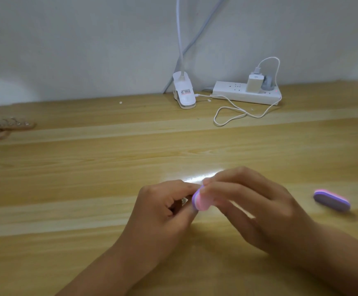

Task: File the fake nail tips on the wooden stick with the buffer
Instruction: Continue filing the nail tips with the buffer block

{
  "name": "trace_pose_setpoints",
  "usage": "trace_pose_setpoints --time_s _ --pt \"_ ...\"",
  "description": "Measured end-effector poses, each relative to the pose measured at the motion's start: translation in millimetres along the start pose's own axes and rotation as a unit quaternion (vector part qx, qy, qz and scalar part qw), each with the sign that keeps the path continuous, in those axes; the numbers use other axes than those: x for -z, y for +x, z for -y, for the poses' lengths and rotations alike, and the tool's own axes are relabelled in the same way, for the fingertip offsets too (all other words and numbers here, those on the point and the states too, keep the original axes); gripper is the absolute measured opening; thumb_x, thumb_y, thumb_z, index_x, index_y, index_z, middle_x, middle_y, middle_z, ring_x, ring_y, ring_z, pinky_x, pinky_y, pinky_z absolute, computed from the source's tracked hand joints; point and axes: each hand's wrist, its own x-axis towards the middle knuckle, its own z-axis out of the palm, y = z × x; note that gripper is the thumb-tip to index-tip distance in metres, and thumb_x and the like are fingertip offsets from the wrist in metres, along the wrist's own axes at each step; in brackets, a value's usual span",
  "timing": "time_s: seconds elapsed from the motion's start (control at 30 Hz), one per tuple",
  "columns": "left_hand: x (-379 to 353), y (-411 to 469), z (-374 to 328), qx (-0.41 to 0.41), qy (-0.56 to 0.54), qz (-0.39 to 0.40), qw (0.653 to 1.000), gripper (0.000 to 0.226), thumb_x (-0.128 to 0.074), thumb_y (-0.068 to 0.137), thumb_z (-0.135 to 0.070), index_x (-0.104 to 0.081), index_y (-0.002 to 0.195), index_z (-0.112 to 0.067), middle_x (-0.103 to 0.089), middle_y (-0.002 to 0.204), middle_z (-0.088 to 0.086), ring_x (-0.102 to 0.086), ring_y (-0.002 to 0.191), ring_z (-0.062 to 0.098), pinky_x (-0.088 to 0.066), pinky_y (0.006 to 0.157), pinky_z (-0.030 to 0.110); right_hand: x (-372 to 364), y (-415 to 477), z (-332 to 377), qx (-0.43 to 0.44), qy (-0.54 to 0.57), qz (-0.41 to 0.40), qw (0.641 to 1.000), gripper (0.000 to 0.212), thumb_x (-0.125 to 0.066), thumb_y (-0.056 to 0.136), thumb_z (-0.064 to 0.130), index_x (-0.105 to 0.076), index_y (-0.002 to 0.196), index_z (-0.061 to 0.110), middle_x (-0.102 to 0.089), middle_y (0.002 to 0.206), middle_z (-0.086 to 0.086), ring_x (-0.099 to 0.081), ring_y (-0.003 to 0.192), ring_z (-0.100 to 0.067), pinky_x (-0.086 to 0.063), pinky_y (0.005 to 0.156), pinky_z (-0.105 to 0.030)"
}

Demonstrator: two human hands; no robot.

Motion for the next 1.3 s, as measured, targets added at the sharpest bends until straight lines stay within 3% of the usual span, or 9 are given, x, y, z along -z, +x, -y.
trace_pose_setpoints --time_s 0.17,0.3,0.47,0.6,0.77,0.9,1.07,1.2,1.3 --pt "-0.9 -0.2 1.7 0.026 -0.005 -0.012 1.0 0.01 -0.068 0.086 -0.016 -0.077 0.081 -0.019 -0.067 0.068 -0.005 -0.053 0.052 0.013 -0.039 0.048 0.023 6.1 1.6 -9.0 -0.022 -0.007 -0.02 1.0 0.018 -0.064 0.092 -0.005 -0.071 0.107 0.003 -0.064 0.108 -0.002 -0.063 0.1 -0.011 -0.051 0.087 -0.025" --pt "-0.1 -0.6 1.2 0.008 -0.018 -0.007 1.0 0.012 -0.065 0.088 -0.023 -0.077 0.086 -0.021 -0.067 0.067 0.001 -0.056 0.056 0.022 -0.043 0.051 0.031 -1.3 -0.7 0.1 0.001 0.014 -0.01 1.0 0.022 -0.062 0.094 -0.006 -0.07 0.11 0.006 -0.063 0.112 -0.003 -0.063 0.104 -0.013 -0.05 0.09 -0.025" --pt "-1.7 -0.1 2.3 0.038 -0.032 -0.013 0.999 0.011 -0.067 0.087 -0.019 -0.078 0.084 -0.018 -0.07 0.071 -0.003 -0.057 0.055 0.021 -0.044 0.05 0.036 3.9 1.6 -5.0 -0.037 0.01 -0.024 0.999 0.017 -0.064 0.092 -0.004 -0.07 0.107 0.003 -0.064 0.106 -0.004 -0.064 0.098 -0.014 -0.052 0.084 -0.027" --pt "0.6 0.0 0.7 0.015 -0.037 -0.011 0.999 0.018 -0.062 0.086 -0.022 -0.076 0.096 -0.029 -0.071 0.074 -0.004 -0.061 0.061 0.02 -0.045 0.054 0.034 -2.9 -2.4 6.5 -0.001 0.034 -0.004 0.999 0.023 -0.062 0.095 -0.004 -0.069 0.113 0.008 -0.062 0.113 -0.001 -0.063 0.103 -0.012 -0.05 0.09 -0.024" --pt "-0.2 1.1 4.1 0.029 -0.008 -0.016 0.999 0.015 -0.068 0.086 -0.015 -0.079 0.094 -0.022 -0.065 0.066 -0.003 -0.055 0.057 0.016 -0.042 0.053 0.031 6.0 1.5 -3.4 -0.046 0.013 -0.018 0.999 0.024 -0.063 0.092 -0.005 -0.071 0.11 0.007 -0.066 0.105 -0.003 -0.065 0.101 -0.01 -0.052 0.088 -0.024" --pt "1.6 0.6 3.0 -0.002 -0.003 -0.014 1.0 0.013 -0.068 0.089 -0.02 -0.077 0.098 -0.022 -0.068 0.069 0.001 -0.061 0.061 0.022 -0.045 0.056 0.035 0.2 -1.6 4.7 -0.006 0.013 -0.001 1.0 0.025 -0.062 0.093 -0.006 -0.072 0.113 0.006 -0.068 0.109 -0.008 -0.067 0.103 -0.015 -0.053 0.087 -0.028" --pt "0.8 1.4 3.0 0.001 0.024 -0.02 1.0 0.015 -0.07 0.085 -0.011 -0.079 0.094 -0.018 -0.067 0.068 -0.002 -0.058 0.059 0.018 -0.044 0.054 0.035 6.5 2.0 -4.1 -0.051 -0.001 -0.01 0.999 0.021 -0.063 0.089 -0.009 -0.073 0.105 0.0 -0.069 0.106 -0.009 -0.067 0.105 -0.012 -0.056 0.085 -0.032" --pt "1.1 0.2 2.9 -0.017 0.042 -0.015 0.999 0.011 -0.069 0.087 -0.013 -0.079 0.09 -0.016 -0.068 0.067 -0.002 -0.061 0.061 0.016 -0.045 0.054 0.034 -0.5 -0.8 6.0 -0.008 -0.013 0.015 1.0 0.027 -0.061 0.089 -0.012 -0.074 0.108 0.002 -0.069 0.11 -0.01 -0.068 0.106 -0.019 -0.054 0.088 -0.032" --pt "-0.3 0.8 1.8 -0.019 0.062 -0.017 0.998 0.011 -0.07 0.086 -0.012 -0.079 0.091 -0.014 -0.066 0.067 -0.003 -0.058 0.06 0.012 -0.045 0.053 0.031 7.8 1.3 -3.4 -0.029 -0.029 0.01 0.999 0.022 -0.058 0.093 -0.007 -0.074 0.106 0.001 -0.069 0.109 -0.011 -0.067 0.104 -0.016 -0.055 0.087 -0.031"
